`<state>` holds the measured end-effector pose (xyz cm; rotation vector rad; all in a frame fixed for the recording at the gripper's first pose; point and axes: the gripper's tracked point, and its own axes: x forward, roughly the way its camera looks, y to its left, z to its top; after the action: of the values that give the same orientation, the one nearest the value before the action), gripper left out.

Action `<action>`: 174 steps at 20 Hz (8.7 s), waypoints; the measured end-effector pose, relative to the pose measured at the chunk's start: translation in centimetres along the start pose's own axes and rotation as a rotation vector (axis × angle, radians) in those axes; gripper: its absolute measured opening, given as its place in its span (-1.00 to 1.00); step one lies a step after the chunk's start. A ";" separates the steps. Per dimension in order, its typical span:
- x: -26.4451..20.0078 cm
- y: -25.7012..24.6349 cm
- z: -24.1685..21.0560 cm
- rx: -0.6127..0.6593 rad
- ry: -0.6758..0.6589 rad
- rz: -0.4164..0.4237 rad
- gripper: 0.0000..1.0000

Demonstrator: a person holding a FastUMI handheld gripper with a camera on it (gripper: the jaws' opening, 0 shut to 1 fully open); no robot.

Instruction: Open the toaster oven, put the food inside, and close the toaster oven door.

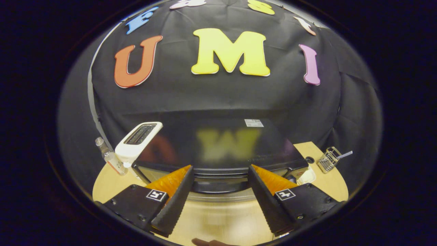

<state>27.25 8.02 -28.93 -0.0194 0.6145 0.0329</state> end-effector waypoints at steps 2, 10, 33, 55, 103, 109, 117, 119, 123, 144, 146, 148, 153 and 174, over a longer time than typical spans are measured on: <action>-0.1 0.1 -0.2 0.017 0.014 0.015 1.00; -3.0 -0.1 -2.6 0.027 -0.035 0.007 1.00; -6.3 -0.8 -22.8 0.023 0.021 -0.020 1.00; -14.7 -8.6 -17.5 -0.046 0.019 0.056 1.00; -22.5 -19.5 -12.2 -0.060 0.232 0.294 -0.80; -23.1 -12.0 -9.9 -0.139 0.175 0.307 -0.79; -17.8 -5.4 -9.5 -0.116 0.128 0.270 -0.80; -15.6 -4.4 -9.5 -0.032 0.124 0.266 -0.79; -10.8 -3.2 -9.0 0.203 0.123 0.267 -0.80; 9.5 -1.6 -7.3 0.936 0.010 0.339 -0.74; 9.4 -2.1 -7.3 0.862 0.007 0.284 -0.61; 9.5 -2.5 -7.8 0.832 0.017 0.253 -0.54; 8.8 -5.4 -8.9 0.672 0.014 0.154 0.03; -9.1 -1.9 -21.5 0.085 0.011 0.037 0.93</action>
<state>7.49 5.30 -41.17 0.0740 0.6266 0.0431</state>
